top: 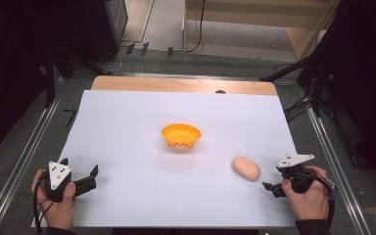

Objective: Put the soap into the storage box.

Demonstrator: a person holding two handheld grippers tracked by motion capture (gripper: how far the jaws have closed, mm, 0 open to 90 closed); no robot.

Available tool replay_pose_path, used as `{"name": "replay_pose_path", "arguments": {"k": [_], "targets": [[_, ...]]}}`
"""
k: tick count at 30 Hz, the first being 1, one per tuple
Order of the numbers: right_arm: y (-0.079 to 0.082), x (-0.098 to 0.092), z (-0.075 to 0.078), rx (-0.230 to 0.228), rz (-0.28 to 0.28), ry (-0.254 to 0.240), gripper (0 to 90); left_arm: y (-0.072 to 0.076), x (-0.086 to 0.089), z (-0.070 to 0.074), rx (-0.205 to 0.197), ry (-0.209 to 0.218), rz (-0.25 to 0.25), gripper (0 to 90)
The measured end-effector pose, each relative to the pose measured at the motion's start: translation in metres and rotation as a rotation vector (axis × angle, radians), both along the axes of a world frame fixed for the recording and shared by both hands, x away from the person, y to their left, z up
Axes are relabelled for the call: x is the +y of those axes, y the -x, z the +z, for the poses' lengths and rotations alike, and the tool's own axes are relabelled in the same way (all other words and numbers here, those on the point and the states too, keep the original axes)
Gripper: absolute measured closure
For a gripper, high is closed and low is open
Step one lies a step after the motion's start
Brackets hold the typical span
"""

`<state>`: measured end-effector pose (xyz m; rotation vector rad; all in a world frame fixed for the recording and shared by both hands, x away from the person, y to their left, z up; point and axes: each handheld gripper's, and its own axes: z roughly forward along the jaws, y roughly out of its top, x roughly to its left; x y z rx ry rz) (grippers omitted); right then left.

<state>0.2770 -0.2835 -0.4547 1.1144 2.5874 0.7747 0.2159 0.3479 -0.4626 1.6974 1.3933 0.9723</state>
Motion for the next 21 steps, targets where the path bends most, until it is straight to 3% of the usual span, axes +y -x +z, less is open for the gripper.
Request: {"name": "replay_pose_path", "arguments": {"k": [3,21], "targets": [[-0.005,0.005,-0.001,0.009,0.019,0.024,17.0,0.000,0.000,0.000,0.000,0.000,0.000,3.1],[-0.022,0.033,0.008,0.049,0.101,0.013,23.3,0.000,-0.001,0.000,-0.004,-0.008,0.002,3.3]]}}
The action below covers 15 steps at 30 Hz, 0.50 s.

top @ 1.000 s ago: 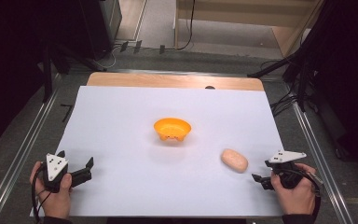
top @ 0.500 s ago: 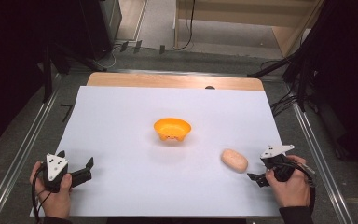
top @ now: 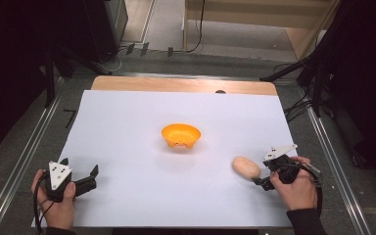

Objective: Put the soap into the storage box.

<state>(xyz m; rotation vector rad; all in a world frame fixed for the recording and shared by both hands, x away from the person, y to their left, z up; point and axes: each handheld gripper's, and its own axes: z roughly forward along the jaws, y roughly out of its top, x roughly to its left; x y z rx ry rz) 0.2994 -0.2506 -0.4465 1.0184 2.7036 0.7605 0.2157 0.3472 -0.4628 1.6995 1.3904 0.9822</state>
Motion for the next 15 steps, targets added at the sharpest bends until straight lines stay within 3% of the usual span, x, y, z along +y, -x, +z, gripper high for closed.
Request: {"name": "replay_pose_path", "arguments": {"k": [15], "targets": [[-0.016,0.020,-0.002,0.047,0.040,0.023,24.3,0.000,-0.001,0.000,-0.002,0.000,-0.001,3.3]]}}
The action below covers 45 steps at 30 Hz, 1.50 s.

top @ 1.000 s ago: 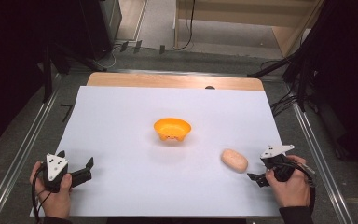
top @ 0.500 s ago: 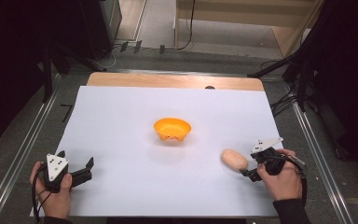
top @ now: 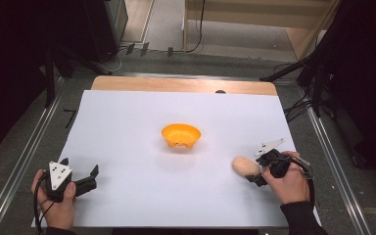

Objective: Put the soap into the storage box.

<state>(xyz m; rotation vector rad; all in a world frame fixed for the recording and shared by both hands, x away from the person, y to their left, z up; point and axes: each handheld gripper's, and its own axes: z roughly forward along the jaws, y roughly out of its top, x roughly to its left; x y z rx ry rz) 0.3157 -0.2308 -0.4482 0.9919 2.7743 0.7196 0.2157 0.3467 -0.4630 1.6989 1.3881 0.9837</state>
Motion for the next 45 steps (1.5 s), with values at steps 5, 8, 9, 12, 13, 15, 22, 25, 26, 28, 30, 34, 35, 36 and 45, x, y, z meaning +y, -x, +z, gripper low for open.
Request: {"name": "replay_pose_path", "arguments": {"k": [5,8,9,12,13,15,22,25,26,28,30,34,35,36,45], "targets": [[-0.004,0.006,-0.001,0.009,0.005,0.006,24.9,0.000,0.000,0.000,0.000,0.000,-0.001,3.3],[-0.006,0.008,-0.002,0.019,0.005,0.017,25.9,0.000,0.000,0.000,-0.001,-0.001,0.000,3.4],[-0.006,0.008,-0.002,0.019,0.005,0.017,25.9,0.000,0.000,0.000,-0.001,-0.001,-0.001,3.4],[-0.008,0.011,-0.003,0.030,0.014,0.016,27.8,0.000,0.000,0.000,-0.001,0.001,-0.001,3.4],[-0.010,0.012,-0.003,0.033,0.021,0.019,29.1,0.000,0.000,0.000,-0.001,0.000,-0.001,3.4],[-0.010,0.013,-0.003,0.035,0.021,0.020,29.2,0.000,0.000,0.000,-0.001,0.000,0.000,3.6],[-0.014,0.020,-0.003,0.033,0.029,0.046,32.2,0.000,0.000,0.000,0.001,-0.002,0.000,4.4],[-0.015,0.021,-0.004,0.025,0.025,0.044,32.3,0.000,-0.001,0.000,0.001,-0.003,0.001,5.0],[-0.015,0.021,-0.004,0.030,0.023,0.043,32.3,0.000,-0.001,0.000,0.001,-0.002,0.002,5.0],[-0.015,0.021,-0.004,0.032,0.024,0.042,32.3,0.000,0.000,0.000,0.001,-0.003,0.001,5.0],[-0.015,0.021,-0.005,0.039,0.021,0.046,32.3,0.000,0.000,0.000,0.002,-0.003,0.005,5.0],[-0.016,0.022,-0.007,0.043,0.021,0.051,32.6,0.000,0.000,0.000,0.000,-0.002,0.004,5.0],[-0.016,0.022,-0.007,0.044,0.024,0.053,32.7,0.000,0.000,0.000,0.000,-0.003,0.004,5.0],[-0.016,0.022,-0.007,0.044,0.024,0.053,32.7,0.000,0.000,0.000,0.000,-0.003,0.004,5.0],[-0.016,0.023,-0.004,0.026,0.043,0.049,33.2,0.000,0.000,0.000,0.001,-0.004,0.003,5.0]]}}
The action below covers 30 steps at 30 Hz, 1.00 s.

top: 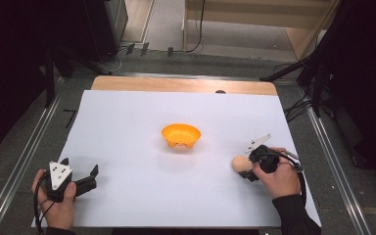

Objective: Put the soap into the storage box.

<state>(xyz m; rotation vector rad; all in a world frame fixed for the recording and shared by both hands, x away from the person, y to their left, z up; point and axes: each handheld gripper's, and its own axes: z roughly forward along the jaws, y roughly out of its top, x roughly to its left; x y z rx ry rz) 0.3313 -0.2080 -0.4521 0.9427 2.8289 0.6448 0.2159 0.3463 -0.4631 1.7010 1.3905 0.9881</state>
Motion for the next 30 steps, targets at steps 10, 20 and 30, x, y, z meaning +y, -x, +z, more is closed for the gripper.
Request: {"name": "replay_pose_path", "arguments": {"k": [10,20,30], "targets": [[-0.002,0.004,0.013,-0.024,0.029,-0.032,33.2,0.000,0.000,0.000,-0.001,0.001,-0.002,5.1],[-0.010,0.014,0.026,-0.028,0.064,-0.052,33.2,0.000,0.000,0.000,-0.001,0.001,-0.004,5.5],[-0.022,0.024,0.034,-0.025,0.096,-0.042,33.2,0.000,0.001,0.000,-0.001,0.007,-0.002,4.6]]}}
